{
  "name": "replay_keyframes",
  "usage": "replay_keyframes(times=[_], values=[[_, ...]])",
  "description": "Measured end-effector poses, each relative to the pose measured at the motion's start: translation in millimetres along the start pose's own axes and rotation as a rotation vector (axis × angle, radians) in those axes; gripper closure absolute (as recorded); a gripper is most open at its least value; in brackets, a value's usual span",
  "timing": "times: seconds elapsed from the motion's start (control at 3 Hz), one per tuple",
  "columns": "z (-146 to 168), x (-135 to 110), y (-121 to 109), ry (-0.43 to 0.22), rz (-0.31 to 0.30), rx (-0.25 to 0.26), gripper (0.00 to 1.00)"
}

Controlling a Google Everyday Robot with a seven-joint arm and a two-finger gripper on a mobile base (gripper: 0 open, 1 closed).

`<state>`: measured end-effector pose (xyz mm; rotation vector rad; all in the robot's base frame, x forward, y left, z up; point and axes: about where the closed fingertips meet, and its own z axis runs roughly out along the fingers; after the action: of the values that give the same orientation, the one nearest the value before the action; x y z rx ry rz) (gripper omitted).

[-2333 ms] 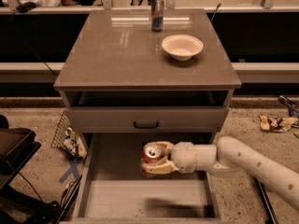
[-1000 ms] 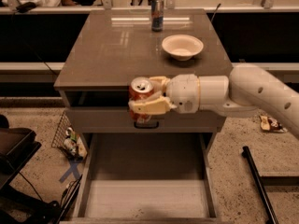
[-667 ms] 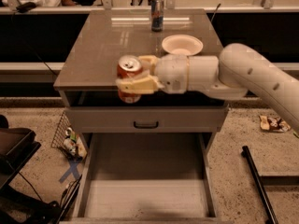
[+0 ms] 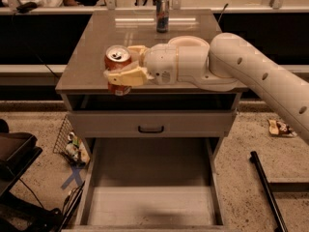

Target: Pick coke can from middle drawer and place on counter

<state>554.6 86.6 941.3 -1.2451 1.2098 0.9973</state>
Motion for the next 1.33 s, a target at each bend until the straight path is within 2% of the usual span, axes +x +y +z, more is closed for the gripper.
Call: replay_keyframes(times=[0.33,0.67,1.0,1.33], values=[[9,-6,-39,-0.025,0.0,-0.003,1.0],[22,-23,-92,-0.032,-0.006,0.019,1.0],[44,-18,-141,-0.018,0.034,0.021,1.0],[54,-18,-193,0.022,0.085,0.105,1.0]])
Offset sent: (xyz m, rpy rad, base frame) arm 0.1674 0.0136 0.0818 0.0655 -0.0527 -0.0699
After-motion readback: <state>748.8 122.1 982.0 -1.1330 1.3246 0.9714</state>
